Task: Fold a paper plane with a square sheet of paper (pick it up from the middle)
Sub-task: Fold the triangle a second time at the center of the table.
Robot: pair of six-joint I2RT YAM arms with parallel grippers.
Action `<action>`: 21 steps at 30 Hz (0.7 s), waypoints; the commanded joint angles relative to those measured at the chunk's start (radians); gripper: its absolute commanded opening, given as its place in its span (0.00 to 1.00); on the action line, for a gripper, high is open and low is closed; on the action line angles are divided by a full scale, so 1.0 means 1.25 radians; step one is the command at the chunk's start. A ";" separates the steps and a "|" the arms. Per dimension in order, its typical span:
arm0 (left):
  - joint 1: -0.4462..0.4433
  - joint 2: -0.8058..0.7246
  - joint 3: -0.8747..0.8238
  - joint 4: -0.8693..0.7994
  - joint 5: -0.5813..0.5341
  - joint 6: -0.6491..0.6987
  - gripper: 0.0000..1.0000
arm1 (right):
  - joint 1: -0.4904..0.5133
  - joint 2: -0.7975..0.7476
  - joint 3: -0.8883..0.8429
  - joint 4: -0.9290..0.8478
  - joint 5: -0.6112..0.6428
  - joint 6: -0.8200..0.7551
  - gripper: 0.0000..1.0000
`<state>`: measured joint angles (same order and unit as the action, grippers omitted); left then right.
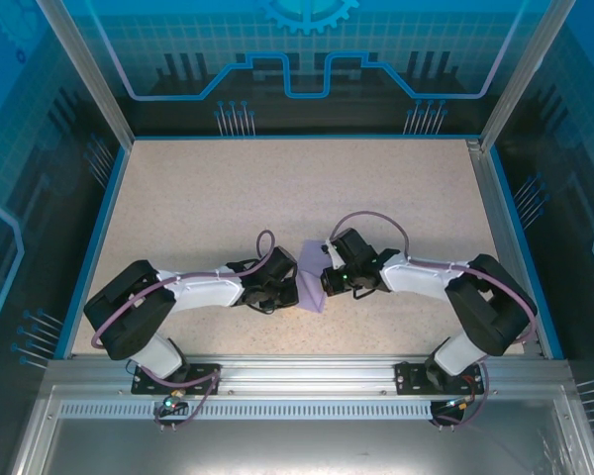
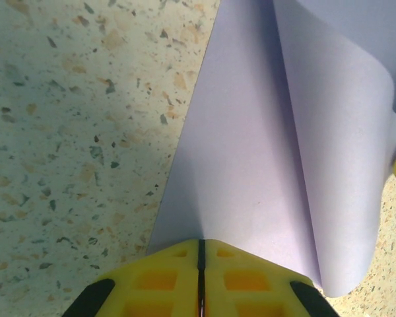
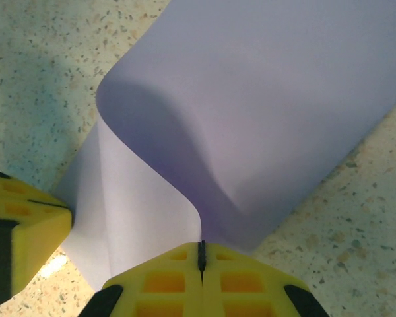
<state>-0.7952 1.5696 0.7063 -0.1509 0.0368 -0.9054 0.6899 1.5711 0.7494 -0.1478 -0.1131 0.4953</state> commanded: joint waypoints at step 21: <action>0.000 0.007 -0.001 -0.061 -0.033 0.024 0.12 | -0.018 0.063 0.054 -0.043 0.027 -0.003 0.03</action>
<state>-0.7952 1.5692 0.7063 -0.1520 0.0330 -0.8898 0.6846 1.6279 0.7944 -0.1864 -0.0792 0.4961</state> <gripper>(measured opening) 0.123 0.043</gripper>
